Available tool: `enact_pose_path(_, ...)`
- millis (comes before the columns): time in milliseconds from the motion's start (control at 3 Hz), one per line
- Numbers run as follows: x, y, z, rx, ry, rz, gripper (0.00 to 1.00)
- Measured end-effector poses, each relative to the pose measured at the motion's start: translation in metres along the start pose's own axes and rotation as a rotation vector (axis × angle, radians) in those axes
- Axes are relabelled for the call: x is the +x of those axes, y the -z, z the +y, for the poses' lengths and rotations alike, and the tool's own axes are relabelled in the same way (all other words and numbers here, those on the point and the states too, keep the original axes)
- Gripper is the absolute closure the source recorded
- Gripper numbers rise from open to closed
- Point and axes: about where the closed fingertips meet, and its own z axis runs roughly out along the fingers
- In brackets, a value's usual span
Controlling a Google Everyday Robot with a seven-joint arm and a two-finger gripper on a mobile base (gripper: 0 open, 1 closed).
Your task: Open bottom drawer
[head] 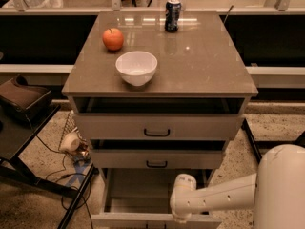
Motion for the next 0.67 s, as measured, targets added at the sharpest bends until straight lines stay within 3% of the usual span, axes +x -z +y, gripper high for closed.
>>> enact_pose_path(333,-0.025,0.003,-0.041,0.046,0.111,-0.067,1.0)
enact_pose_path(667,-0.036,-0.004,-0.067,0.063,0.172,-0.121,1.0)
